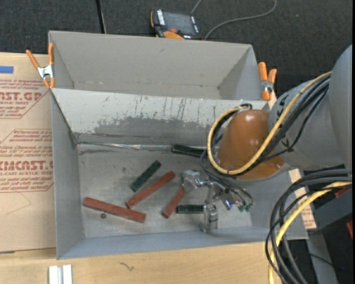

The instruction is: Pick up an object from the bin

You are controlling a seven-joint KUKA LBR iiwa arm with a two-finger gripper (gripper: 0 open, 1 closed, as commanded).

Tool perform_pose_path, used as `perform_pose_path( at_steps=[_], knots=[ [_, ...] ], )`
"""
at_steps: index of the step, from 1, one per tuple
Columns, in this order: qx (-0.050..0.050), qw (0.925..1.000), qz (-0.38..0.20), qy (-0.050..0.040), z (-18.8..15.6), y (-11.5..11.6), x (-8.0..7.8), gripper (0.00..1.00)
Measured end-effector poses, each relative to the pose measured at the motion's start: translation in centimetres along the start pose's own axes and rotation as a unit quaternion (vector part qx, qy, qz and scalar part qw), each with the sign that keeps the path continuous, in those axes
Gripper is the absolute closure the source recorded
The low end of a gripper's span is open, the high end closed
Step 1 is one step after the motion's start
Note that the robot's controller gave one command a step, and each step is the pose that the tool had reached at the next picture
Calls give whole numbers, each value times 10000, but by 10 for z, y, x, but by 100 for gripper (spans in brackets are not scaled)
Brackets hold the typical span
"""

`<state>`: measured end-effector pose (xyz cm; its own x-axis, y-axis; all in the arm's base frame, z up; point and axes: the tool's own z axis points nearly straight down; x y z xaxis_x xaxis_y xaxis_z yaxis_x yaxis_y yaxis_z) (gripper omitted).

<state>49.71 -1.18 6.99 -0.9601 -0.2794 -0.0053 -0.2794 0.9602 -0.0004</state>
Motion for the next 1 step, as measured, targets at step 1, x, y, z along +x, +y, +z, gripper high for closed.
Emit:
perform_pose_path(
  at_steps=[1],
  knots=[
    [7,10000,-4,-15,-2,0,-2,100]
  ],
)
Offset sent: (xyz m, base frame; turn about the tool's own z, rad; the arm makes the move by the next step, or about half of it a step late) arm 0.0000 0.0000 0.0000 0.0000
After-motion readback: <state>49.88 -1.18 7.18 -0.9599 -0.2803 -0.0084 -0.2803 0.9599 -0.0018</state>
